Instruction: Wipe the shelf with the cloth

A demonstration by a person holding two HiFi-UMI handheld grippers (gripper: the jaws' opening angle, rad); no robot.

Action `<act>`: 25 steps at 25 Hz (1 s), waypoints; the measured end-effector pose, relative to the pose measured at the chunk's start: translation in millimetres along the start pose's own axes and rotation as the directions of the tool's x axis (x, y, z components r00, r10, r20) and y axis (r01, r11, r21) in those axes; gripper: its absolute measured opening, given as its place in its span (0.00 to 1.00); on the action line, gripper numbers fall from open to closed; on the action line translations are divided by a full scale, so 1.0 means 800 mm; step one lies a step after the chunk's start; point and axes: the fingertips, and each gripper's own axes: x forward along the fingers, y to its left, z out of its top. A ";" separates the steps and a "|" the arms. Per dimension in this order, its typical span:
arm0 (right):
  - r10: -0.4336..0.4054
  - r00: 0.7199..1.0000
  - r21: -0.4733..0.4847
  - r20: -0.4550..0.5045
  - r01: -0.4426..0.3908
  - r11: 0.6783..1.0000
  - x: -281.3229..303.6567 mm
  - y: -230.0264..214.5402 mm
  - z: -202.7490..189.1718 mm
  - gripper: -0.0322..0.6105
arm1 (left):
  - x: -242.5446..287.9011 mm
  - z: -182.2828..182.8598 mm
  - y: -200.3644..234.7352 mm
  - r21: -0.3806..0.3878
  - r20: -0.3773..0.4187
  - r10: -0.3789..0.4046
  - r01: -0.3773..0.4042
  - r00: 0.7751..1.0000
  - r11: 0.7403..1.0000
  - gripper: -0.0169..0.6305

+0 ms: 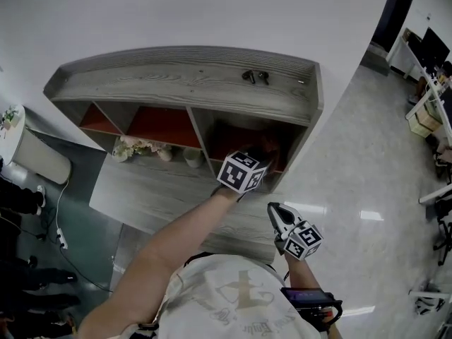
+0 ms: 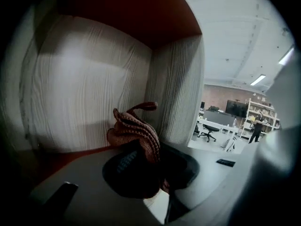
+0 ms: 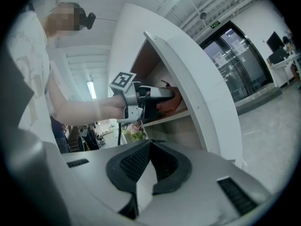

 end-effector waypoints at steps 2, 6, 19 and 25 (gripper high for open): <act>-0.002 1.000 0.003 -0.002 0.002 1.000 -0.001 -0.003 -0.001 0.06 | 0.016 0.001 -0.001 0.017 -0.041 -0.004 0.005 0.999 1.000 0.17; -0.006 1.000 0.007 0.000 0.006 1.000 -0.002 -0.010 -0.001 0.06 | 0.045 -0.010 0.001 0.039 -0.138 0.005 0.000 0.990 0.999 0.17; -0.005 1.000 0.031 0.002 0.005 1.000 -0.002 -0.021 -0.002 0.06 | 0.058 -0.026 0.029 0.066 -0.242 0.078 -0.064 0.967 0.996 0.16; 0.016 1.000 0.034 -0.007 -0.016 0.999 0.005 -0.016 -0.005 0.06 | 0.036 -0.032 0.069 0.047 -0.254 0.183 -0.177 0.950 0.983 0.16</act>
